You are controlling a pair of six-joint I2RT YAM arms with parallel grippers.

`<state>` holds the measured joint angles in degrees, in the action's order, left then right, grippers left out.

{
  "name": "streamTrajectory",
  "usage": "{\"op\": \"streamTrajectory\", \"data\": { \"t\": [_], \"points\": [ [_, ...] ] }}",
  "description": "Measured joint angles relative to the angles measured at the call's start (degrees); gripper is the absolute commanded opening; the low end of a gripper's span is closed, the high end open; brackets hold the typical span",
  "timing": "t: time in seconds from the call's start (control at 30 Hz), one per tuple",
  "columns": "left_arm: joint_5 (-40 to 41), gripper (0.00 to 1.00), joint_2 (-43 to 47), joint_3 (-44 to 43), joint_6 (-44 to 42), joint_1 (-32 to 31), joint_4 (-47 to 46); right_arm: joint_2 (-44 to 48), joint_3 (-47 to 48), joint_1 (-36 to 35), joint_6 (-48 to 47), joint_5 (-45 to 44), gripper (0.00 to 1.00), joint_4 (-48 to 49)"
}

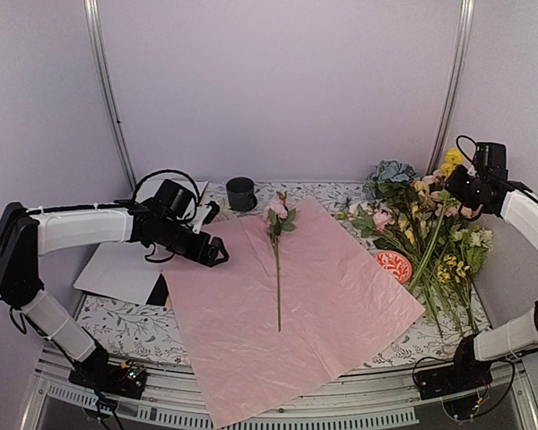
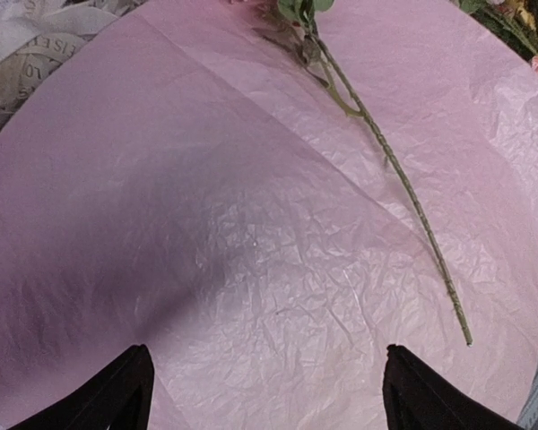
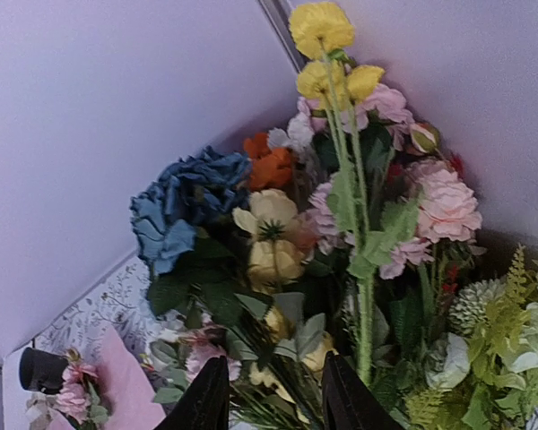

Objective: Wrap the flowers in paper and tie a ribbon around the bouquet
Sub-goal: Pick up the fake flower from the center of the board.

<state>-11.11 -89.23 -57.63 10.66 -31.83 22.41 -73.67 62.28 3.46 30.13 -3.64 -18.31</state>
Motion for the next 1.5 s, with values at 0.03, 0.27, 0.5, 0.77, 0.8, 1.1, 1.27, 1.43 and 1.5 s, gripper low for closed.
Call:
{"op": "streamTrajectory", "data": {
  "t": [0.03,0.27,0.5,0.77,0.8,1.1,1.27,1.43,1.5],
  "points": [
    [0.00,0.89,0.00,-0.50,-0.15,0.00,0.63,-0.50,-0.17,1.46,-0.90,0.83,0.37,-1.09],
    [-0.42,0.89,-0.07,-8.94,-3.06,0.00,4.76,-9.51,2.78,9.84,-6.45,6.49,0.41,-6.23],
    [-0.59,0.89,-3.54,-18.43,-6.88,0.00,6.78,-18.62,10.19,9.88,-9.68,7.19,0.40,-6.47],
    [-1.25,0.89,-5.64,-16.83,-7.67,0.39,6.75,-24.28,10.40,9.88,-11.10,7.45,0.36,-6.82],
    [-1.36,0.89,-5.64,-16.35,-7.67,0.39,6.78,-24.52,10.40,9.88,-11.37,7.61,0.35,-6.75],
    [-1.77,0.89,-5.68,-15.47,-7.69,0.50,6.78,-26.58,10.47,9.64,-13.14,10.05,0.34,-5.62],
    [-1.79,0.89,-5.75,-15.47,-7.69,0.50,6.78,-25.88,10.54,7.82,-13.18,8.28,0.29,-5.64],
    [-1.99,0.88,-6.16,-15.47,-7.69,0.50,6.78,-22.62,10.54,5.73,-12.81,5.55,0.30,-5.68],
    [-2.01,0.88,-6.16,-15.47,-7.69,0.50,6.78,-21.70,10.54,5.31,-12.57,5.09,0.35,-5.62]
  ]
}}
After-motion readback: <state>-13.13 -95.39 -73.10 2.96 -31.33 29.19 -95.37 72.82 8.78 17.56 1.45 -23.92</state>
